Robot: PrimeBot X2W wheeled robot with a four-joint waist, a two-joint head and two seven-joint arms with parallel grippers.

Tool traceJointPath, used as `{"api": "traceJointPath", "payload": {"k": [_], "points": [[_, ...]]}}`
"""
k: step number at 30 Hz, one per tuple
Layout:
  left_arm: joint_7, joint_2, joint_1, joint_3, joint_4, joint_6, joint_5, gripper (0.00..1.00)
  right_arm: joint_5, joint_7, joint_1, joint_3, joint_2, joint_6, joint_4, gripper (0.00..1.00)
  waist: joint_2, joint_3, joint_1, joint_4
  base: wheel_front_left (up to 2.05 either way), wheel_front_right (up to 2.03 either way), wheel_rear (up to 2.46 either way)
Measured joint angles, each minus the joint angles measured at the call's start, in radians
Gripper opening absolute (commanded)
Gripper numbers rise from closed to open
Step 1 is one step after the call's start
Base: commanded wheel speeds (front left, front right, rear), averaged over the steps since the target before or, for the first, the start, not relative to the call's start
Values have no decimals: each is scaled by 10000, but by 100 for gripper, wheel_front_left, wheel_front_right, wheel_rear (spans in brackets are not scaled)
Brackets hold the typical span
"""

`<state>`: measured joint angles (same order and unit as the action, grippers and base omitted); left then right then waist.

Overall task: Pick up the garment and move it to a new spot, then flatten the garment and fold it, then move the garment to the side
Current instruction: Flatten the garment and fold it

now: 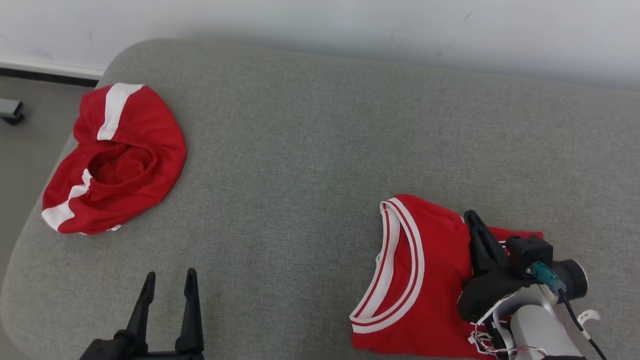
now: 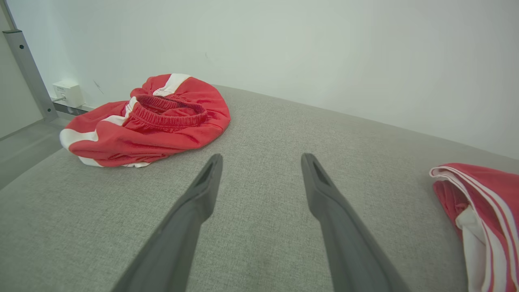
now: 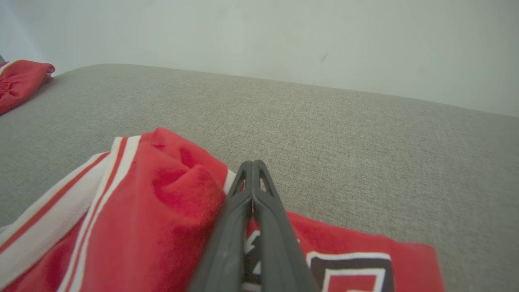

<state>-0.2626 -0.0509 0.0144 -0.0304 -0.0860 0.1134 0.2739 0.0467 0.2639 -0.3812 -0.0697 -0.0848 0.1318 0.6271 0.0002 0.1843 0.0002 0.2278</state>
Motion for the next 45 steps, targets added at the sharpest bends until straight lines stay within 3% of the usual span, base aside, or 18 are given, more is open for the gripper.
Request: {"api": "traceJointPath", "payload": {"k": [16, 25, 33, 34, 35, 36, 45], "points": [[0, 0, -352, 8, 96, 69, -148, 100, -1066, 15, -544, 807, 65, 0, 130, 0, -2, 1106, -2, 289, 0, 0, 0], [0, 4, -158, -73, -65, 100, -173, 100, -25, 4, 1267, 345, 267, 0, -2278, 0, -1, 372, -1, 100, 0, 0, 0], [0, 2, 348, 123, -92, 86, -180, 100, 209, 2, 3284, 813, 274, 0, -4408, 0, -1, -476, -2, -371, 0, 0, 0], [2, 2, 408, 157, -88, 84, -182, 100, 209, 2, 3488, 888, 276, 0, -4615, 24, -1, -580, -2, -445, 0, 0, 0], [0, 2, 476, 188, -88, 82, -184, 100, 207, 4, 3684, 968, 276, 0, -4794, 77, -1, -686, -2, -520, 0, 0, 0], [0, 2, 541, 230, -84, 69, -184, 100, 221, 0, 3895, 1058, 280, 0, -4959, 100, -1, -796, -3, -598, 0, 0, 0], [0, 0, 979, 430, 134, -4, -155, 100, 222, 2, 5100, 1225, 263, 0, -5724, 100, -2, -1582, -4, -1283, 0, 0, 0]]}}
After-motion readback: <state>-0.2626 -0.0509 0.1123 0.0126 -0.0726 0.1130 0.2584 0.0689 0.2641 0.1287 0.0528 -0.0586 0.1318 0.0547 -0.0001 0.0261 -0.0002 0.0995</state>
